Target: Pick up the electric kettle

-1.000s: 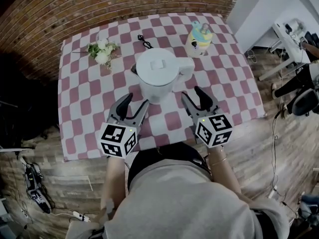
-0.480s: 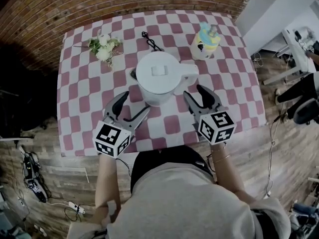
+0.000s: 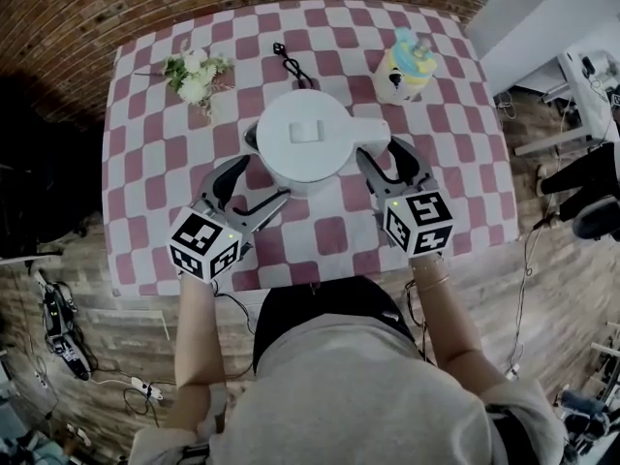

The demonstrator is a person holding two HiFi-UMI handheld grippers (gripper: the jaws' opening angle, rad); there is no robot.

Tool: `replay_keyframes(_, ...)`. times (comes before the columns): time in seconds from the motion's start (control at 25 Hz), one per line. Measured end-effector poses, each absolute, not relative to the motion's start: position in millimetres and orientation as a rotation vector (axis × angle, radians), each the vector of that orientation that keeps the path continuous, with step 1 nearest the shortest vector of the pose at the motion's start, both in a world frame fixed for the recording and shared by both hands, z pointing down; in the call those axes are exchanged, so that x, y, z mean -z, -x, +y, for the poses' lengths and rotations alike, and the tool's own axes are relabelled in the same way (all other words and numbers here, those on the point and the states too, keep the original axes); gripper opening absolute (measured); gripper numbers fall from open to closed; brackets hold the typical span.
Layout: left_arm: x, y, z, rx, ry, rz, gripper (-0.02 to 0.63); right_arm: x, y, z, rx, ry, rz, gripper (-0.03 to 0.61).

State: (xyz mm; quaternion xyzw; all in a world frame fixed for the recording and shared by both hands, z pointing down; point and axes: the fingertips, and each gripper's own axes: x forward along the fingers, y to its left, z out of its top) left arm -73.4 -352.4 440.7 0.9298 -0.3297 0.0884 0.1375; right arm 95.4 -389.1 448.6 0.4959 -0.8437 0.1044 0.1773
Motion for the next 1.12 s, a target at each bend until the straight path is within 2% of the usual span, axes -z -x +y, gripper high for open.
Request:
replay_keyframes(0.76, -445.1, 52.8, -357.2, -0.314, -2.766, -0.694, 0.399, -460.8, -86.8, -417.5, -0.254, -1.376, -2.395, 0.146)
replay_keyframes(1.12, -444.5, 51.9, -357.6, -0.265, -2.798, -0.708, 0.399, -461.3, -86.4, -420.0, -0.207, -1.372, -2.33, 0.138)
